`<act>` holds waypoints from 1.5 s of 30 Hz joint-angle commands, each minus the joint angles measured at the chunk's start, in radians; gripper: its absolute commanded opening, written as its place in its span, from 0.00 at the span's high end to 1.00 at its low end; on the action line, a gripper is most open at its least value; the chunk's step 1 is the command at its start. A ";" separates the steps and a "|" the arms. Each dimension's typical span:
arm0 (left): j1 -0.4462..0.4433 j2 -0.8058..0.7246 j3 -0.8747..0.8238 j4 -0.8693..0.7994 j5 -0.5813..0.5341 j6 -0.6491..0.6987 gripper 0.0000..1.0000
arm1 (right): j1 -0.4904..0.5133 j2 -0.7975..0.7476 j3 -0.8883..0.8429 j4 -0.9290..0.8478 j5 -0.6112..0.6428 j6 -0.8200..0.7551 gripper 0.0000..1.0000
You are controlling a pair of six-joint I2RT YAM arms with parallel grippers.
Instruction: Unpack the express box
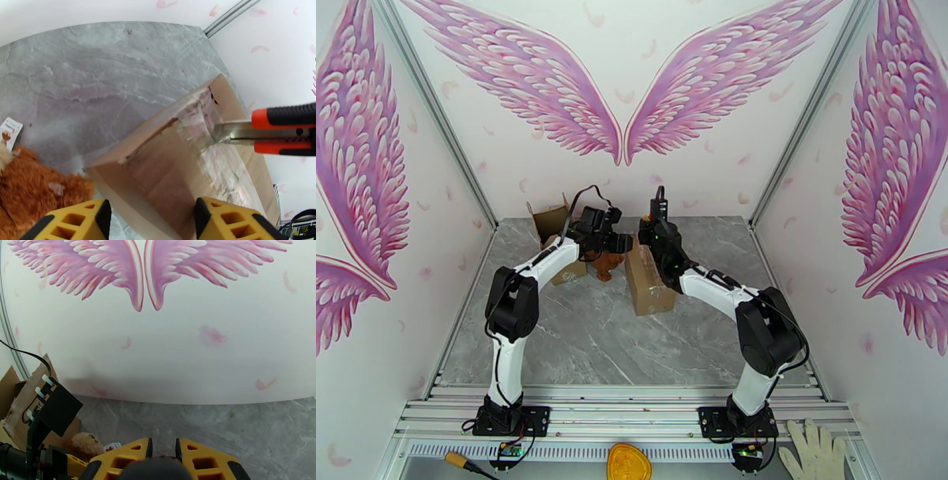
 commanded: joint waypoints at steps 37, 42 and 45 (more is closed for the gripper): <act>0.037 0.181 0.223 -0.175 -0.007 0.154 0.33 | 0.005 -0.087 -0.069 -0.108 -0.202 -0.091 1.00; 0.048 0.200 0.214 -0.190 -0.045 0.133 0.38 | 0.007 -0.115 -0.072 -0.146 -0.190 -0.096 1.00; 0.053 0.204 0.204 -0.191 -0.054 0.123 0.39 | 0.013 -0.131 -0.081 -0.159 -0.184 -0.106 1.00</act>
